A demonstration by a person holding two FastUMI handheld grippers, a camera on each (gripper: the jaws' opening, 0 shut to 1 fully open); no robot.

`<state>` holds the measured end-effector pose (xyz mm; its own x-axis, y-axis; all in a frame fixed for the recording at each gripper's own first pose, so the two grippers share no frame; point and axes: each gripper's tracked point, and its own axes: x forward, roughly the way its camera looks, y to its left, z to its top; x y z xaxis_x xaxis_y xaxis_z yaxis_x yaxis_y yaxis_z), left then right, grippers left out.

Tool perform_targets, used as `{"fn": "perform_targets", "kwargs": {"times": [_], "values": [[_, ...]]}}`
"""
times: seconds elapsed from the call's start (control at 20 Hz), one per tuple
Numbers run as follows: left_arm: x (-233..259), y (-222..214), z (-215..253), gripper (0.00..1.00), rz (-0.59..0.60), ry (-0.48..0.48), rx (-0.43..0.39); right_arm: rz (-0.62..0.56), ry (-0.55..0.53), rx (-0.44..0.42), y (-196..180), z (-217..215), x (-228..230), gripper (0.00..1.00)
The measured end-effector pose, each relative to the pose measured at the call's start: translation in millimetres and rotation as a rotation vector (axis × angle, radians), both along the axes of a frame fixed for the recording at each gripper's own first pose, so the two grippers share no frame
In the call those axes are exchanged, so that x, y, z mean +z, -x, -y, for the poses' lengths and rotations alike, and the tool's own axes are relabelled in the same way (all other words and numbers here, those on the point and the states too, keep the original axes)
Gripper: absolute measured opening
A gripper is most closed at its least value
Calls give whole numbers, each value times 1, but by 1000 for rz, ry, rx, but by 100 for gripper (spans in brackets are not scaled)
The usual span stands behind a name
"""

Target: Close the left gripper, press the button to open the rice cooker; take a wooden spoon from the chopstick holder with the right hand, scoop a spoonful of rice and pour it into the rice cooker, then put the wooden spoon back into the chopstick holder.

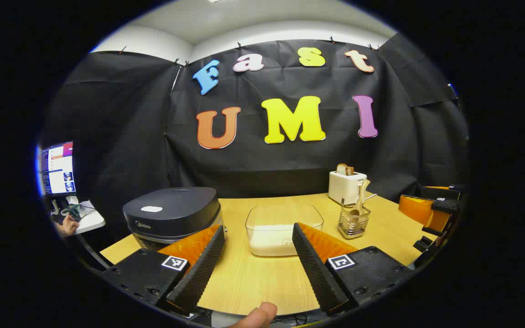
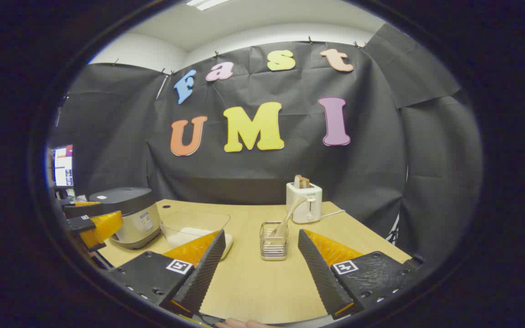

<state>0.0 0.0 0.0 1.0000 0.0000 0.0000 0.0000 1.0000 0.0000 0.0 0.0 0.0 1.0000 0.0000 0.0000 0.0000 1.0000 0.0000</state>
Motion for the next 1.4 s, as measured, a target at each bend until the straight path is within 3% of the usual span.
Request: {"fn": "perform_targets", "kwargs": {"times": [0.05,0.5,0.75,1.0,1.05,1.1,1.15,1.3,1.35,1.4], "values": [[-1,-1,-6,96,-4,4,10,-3,0,1,0,-1,1,96],[-10,-3,-15,96,-54,36,24,53,-36,-76,4,29,17,96],[-12,-2,-23,96,-65,25,26,56,-40,-75,2,34,14,96],[3,-10,-72,96,-80,22,116,48,-61,-69,-4,40,3,96],[9,-11,-82,96,-72,21,131,52,-58,-75,-6,45,3,92],[14,-15,-91,96,-73,21,141,51,-57,-83,-8,51,2,96],[17,-19,-100,95,-83,24,146,46,-67,-93,-11,59,-1,92],[25,-34,-128,88,-116,29,161,24,-104,-118,-16,78,-12,96],[27,-39,-136,82,-131,19,156,15,-111,-120,-17,82,-16,92],[26,-44,-145,70,-158,12,159,7,-115,-116,-17,85,-19,96]]}}
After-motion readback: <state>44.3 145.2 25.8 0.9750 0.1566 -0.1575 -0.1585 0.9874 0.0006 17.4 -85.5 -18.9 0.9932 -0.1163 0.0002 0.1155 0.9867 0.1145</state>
